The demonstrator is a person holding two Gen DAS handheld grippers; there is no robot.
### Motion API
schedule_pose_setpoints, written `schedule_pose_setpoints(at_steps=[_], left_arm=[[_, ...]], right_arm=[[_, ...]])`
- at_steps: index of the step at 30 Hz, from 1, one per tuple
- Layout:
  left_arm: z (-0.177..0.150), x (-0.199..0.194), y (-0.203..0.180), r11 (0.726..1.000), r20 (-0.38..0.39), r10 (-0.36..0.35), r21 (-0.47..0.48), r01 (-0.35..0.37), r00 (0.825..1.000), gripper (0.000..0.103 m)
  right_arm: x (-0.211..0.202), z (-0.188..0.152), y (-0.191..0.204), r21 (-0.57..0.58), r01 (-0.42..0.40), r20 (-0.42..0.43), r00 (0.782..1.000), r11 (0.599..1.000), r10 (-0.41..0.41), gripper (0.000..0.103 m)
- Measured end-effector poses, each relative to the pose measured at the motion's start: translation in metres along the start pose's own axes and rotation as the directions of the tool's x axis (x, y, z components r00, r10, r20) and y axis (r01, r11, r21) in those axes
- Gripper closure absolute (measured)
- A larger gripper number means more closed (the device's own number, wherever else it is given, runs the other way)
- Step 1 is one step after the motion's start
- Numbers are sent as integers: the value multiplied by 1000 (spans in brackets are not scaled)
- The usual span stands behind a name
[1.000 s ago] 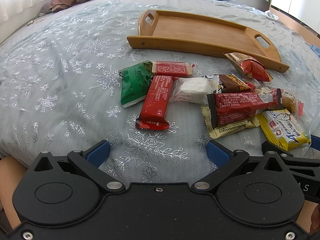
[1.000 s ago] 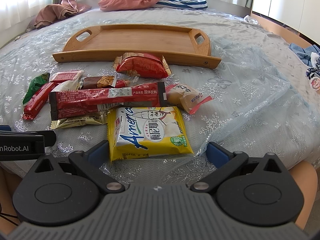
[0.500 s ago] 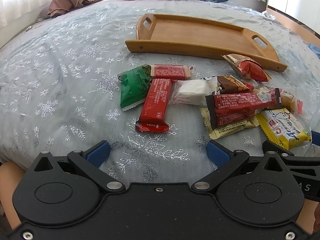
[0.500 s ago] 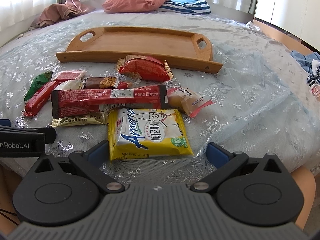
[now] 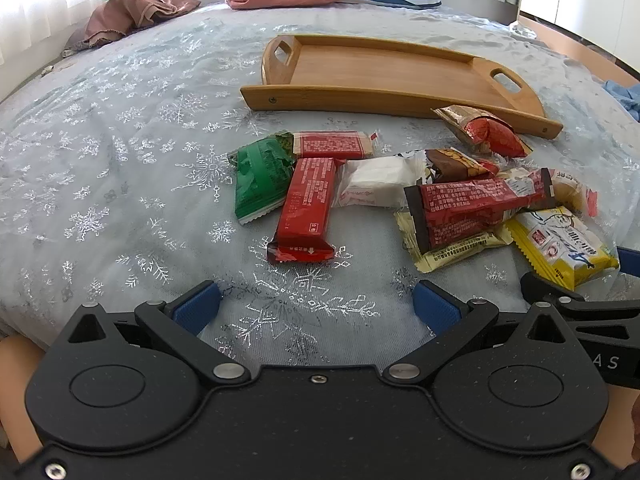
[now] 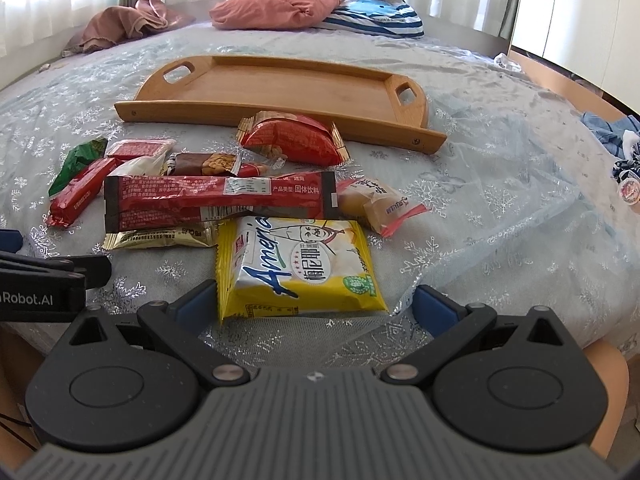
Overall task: Organize snacks
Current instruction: 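Grasp the red bar with the left tool while the right tool grasps the yellow Amerie pack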
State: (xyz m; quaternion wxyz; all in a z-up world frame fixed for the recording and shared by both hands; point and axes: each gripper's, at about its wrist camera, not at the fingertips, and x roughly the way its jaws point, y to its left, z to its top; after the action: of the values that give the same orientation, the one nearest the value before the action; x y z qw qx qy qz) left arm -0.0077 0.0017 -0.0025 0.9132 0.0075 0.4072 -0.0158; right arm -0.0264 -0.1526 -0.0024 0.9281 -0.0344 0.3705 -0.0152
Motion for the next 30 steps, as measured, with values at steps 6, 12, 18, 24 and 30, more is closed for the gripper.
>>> schedule_pose_setpoints(at_steps=[6, 12, 18, 24, 30], left_arm=[[-4, -2, 0, 1000, 34, 2, -2, -2, 999, 0], [-3, -9, -1, 1000, 72, 7, 6, -8, 997, 11], [10, -20, 10, 999, 161, 32, -29, -28, 986, 28], [23, -19, 20, 997, 209, -16, -69, 31, 978, 57], [26, -2, 14, 998, 165, -33, -45, 41, 986, 60]], right_arm=[[2, -6, 1, -6, -2, 32, 999, 1000, 2, 0], [-2, -5, -2, 3, -13, 51, 999, 1000, 12, 0], [-15, -5, -16, 82, -84, 103, 992, 993, 75, 0], [-24, -1, -20, 99, -88, 168, 983, 991, 71, 10], [-17, 3, -19, 82, -99, 151, 985, 992, 86, 21]])
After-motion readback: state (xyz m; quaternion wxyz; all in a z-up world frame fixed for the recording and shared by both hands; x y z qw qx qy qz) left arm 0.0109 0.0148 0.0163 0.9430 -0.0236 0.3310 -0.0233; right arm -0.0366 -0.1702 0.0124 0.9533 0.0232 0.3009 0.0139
